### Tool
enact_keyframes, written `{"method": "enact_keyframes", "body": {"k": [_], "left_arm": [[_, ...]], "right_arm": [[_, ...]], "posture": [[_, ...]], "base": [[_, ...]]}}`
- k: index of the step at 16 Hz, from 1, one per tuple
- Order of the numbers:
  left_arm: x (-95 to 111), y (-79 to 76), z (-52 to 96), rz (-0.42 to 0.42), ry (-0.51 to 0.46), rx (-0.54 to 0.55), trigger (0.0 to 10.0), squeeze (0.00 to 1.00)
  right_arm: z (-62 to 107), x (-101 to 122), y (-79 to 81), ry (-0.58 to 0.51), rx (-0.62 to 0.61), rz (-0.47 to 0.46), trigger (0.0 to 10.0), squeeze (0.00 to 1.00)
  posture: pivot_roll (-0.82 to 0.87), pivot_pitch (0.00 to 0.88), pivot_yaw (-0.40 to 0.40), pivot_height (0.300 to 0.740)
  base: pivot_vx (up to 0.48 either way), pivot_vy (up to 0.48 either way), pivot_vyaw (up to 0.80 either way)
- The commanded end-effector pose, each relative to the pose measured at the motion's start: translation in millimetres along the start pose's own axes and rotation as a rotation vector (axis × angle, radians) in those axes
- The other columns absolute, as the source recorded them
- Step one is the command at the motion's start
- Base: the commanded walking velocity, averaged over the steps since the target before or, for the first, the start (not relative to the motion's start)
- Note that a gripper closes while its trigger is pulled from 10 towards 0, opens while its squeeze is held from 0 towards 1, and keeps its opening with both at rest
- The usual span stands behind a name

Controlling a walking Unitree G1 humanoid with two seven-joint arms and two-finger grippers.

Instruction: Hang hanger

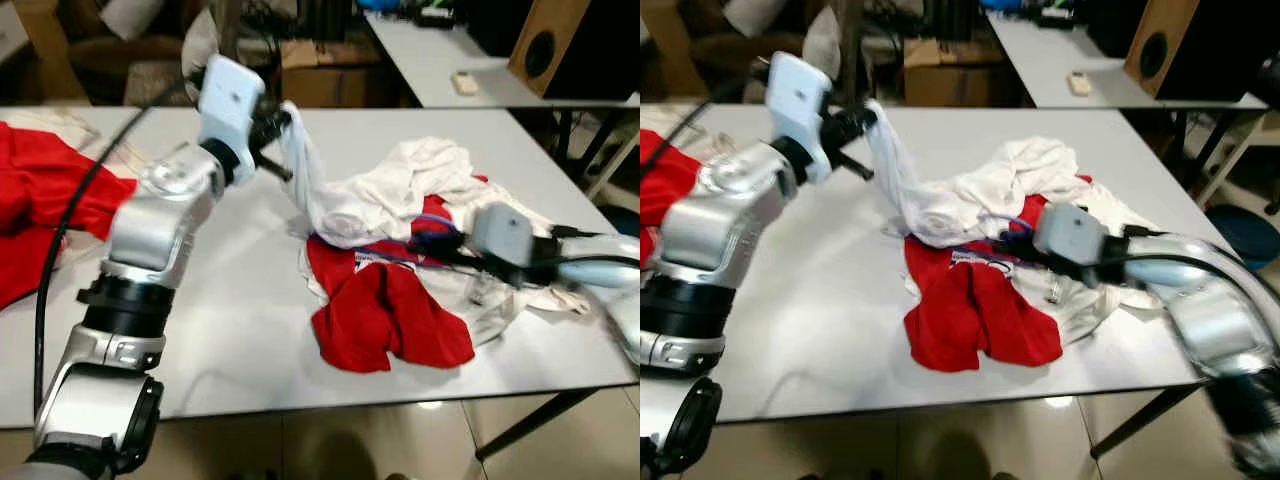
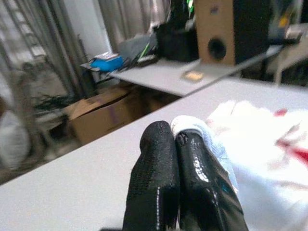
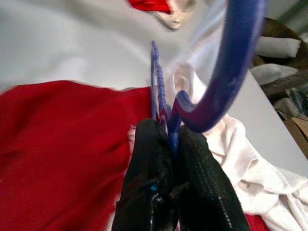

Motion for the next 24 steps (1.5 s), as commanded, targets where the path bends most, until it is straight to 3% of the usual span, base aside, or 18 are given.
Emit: {"method": "enact_keyframes", "body": {"k": [1, 3, 4, 5, 7, 8, 10, 12, 14, 16, 18, 21, 23, 24], "left_arm": [[-4.2, 5.0, -2.0, -0.075, 0.025, 0.023, 10.0, 0.0], [-27.2, 10.3, -3.6, -0.135, 0.095, 0.034, 10.0, 0.0], [-35.7, 14.2, -3.5, -0.136, 0.115, 0.044, 10.0, 0.55], [-44.6, 17.6, -2.4, -0.134, 0.136, 0.048, 10.0, 1.0], [-67.3, 16.3, 2.8, -0.143, 0.203, 0.005, 10.0, 1.0], [-77.1, 7.2, 8.6, -0.141, 0.23, -0.077, 10.0, 1.0], [-75.1, -8.9, 18.3, -0.13, 0.203, -0.214, 10.0, 1.0], [-72.6, -23.5, 35.6, -0.189, 0.183, -0.372, 10.0, 1.0], [-68.3, -29.4, 67.0, -0.244, 0.217, -0.535, 10.0, 1.0], [-58.9, -19.4, 97.9, -0.236, 0.292, -0.597, 10.0, 1.0], [-34.7, -14.3, 111.0, -0.159, 0.219, -0.61, 10.0, 1.0], [-10.9, -1.1, 112.1, -0.1, 0.092, -0.526, 10.0, 1.0], [9.2, 18.9, 104.1, -0.031, -0.054, -0.335, 10.0, 1.0], [18.3, 30.1, 99.0, 0.024, -0.125, -0.224, 10.0, 0.09]], "right_arm": [[18.2, 10.8, -5.4, 0.0, 0.001, 0.0, 10.0, 0.0], [38.2, 21.7, -10.0, -0.003, 0.002, -0.028, 10.0, 0.0], [47.2, 26.1, -13.8, -0.005, -0.004, -0.031, 10.0, 0.0], [55.0, 31.1, -16.6, -0.019, -0.009, -0.044, 10.0, 0.0], [70.3, 44.0, -27.5, -0.089, -0.068, -0.076, 10.0, 0.0], [74.5, 51.6, -35.6, -0.139, -0.139, -0.095, 10.0, 0.0], [71.5, 52.9, -45.4, -0.161, -0.25, -0.125, 10.0, 0.0], [66.0, 44.0, -51.6, -0.132, -0.358, -0.187, 10.0, 0.0], [54.5, 34.8, -44.8, -0.144, -0.403, -0.338, 10.0, 0.0], [38.5, 26.2, -37.5, -0.141, -0.449, -0.464, 10.0, 0.0], [31.8, 20.9, -42.4, -0.152, -0.568, -0.502, 10.0, 0.0], [22.6, 25.6, -43.3, -0.178, -0.651, -0.547, 10.0, 0.0], [9.7, 30.9, -40.8, -0.211, -0.7, -0.599, 10.0, 0.0], [7.1, 39.0, -42.0, -0.261, -0.734, -0.607, 10.0, 0.0]], "posture": [[-0.13, 0.0, 0.003, 0.74], [-0.13, 0.0, 0.005, 0.74], [-0.13, 0.0, 0.006, 0.74], [-0.13, 0.0, 0.006, 0.74], [-0.13, 0.0, 0.007, 0.74], [-0.13, 0.0, 0.007, 0.74], [-0.13, 0.0, 0.005, 0.74], [-0.12, 0.0, -0.002, 0.74], [-0.11, 0.0, -0.01, 0.74], [-0.09, 0.0, -0.018, 0.74], [-0.09, 0.0, -0.018, 0.74], [-0.08, 0.0, -0.029, 0.74], [-0.08, 0.0, -0.037, 0.74], [-0.08, 0.0, -0.034, 0.74]], "base": [[0.0, 0.0, 0.0], [0.0, 0.0, 0.0], [0.0, 0.0, 0.0], [0.0, 0.0, 0.0], [0.0, 0.0, 0.0], [0.0, 0.0, 0.0], [0.0, 0.0, 0.0], [0.0, 0.0, 0.0], [0.0, 0.0, 0.0], [0.0, 0.0, 0.0], [0.0, 0.0, 0.0], [0.0, 0.0, 0.0], [0.0, 0.0, 0.0], [0.0, 0.0, 0.0]]}}
Point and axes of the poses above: a point about 5 cm out from each wrist's last joint towards the gripper, its own z axis pointing back from the gripper into the wrist, its own x axis along the axis of the wrist's last joint, y = z × x, the point moved 3 cm from there along -z, pointing out of the wrist towards the gripper, and after that the axes turned 3 degrees about z, right-handed, at the moved point
